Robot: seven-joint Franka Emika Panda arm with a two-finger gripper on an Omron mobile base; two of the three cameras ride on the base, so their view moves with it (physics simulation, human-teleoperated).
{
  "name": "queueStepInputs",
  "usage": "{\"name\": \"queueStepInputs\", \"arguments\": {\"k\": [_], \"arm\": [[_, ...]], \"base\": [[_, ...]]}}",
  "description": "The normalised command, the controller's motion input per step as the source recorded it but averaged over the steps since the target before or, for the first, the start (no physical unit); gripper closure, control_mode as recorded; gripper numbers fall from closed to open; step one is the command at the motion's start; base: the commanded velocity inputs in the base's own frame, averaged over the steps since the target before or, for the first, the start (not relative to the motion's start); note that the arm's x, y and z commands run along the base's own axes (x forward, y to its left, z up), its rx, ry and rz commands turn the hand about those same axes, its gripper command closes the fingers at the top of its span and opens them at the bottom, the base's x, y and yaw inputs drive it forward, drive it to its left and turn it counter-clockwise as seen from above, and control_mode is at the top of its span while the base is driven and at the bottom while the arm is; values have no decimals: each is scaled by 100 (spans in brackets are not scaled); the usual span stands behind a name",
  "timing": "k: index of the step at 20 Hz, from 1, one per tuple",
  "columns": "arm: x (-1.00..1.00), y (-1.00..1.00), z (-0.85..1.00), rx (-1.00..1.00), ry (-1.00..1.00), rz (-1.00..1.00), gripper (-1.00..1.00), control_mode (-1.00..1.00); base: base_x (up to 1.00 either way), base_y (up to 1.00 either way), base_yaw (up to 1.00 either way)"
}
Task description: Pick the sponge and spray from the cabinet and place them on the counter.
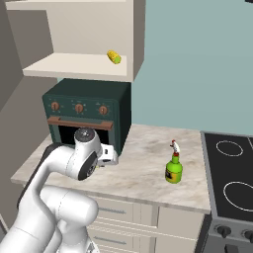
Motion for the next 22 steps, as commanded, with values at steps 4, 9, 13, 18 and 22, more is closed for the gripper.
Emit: {"name": "queueStepInputs", "arguments": {"k": [4,9,13,18,22], "arm": [[0,8,-93,-3,-12,-7,100,-100],[0,10,-100,-3,-12,-7,100,-100],[5,12,-98,-4,-13,-6,100,-100],[20,8,-91,-4,-14,-6,100,-100],[19,7,-84,-7,-13,-6,100,-100]], "base": [[0,0,0],[0,0,0],[0,0,0],[0,0,0],[0,0,0]]}}
